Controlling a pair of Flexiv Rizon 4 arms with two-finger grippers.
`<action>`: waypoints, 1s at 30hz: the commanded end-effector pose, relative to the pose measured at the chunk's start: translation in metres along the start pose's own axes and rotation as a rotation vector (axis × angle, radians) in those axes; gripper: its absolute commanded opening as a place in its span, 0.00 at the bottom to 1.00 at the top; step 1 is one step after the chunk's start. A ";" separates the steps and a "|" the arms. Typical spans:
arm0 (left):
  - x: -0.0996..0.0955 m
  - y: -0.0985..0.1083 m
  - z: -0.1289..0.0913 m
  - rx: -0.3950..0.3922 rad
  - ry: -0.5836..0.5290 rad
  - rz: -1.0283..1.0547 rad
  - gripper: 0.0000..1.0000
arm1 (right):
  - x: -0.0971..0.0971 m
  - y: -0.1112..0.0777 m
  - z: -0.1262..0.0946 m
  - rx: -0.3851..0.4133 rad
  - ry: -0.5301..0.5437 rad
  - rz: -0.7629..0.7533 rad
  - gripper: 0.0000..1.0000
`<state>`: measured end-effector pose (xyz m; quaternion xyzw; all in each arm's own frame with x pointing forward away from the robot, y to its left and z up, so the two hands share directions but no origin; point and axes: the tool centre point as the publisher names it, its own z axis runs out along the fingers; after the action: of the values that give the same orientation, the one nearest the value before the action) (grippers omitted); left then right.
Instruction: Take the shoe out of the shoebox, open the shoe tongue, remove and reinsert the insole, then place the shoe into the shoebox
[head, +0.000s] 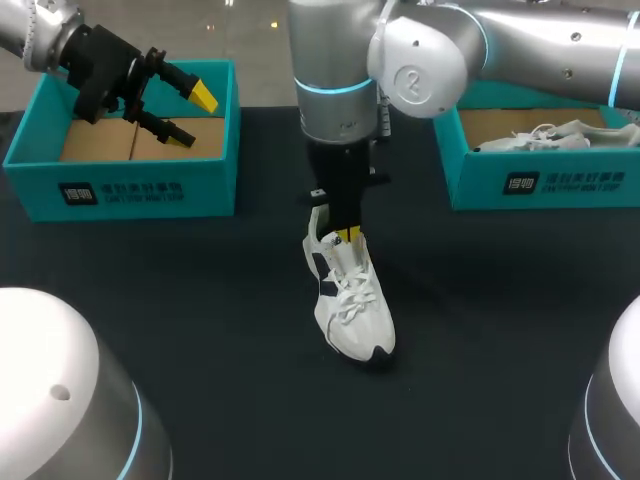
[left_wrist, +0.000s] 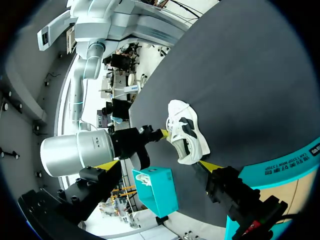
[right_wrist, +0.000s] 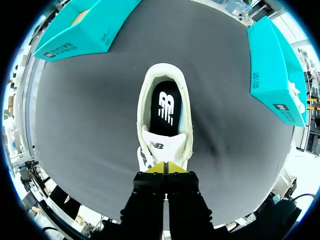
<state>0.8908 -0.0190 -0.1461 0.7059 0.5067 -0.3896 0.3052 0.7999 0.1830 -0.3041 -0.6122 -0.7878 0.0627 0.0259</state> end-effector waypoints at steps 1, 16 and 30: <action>0.000 0.000 0.000 0.001 0.003 0.000 1.00 | 0.000 0.007 0.012 -0.014 0.034 -0.013 0.00; 0.000 0.000 0.000 0.001 0.003 0.000 1.00 | -0.007 0.020 0.001 -0.154 0.128 -0.225 0.00; 0.000 0.000 0.000 0.001 0.003 0.000 1.00 | -0.007 0.025 -0.011 -0.164 -0.040 -0.493 0.00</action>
<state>0.8907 -0.0190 -0.1461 0.7059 0.5067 -0.3896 0.3052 0.8252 0.1777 -0.2965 -0.3988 -0.9168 -0.0037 -0.0230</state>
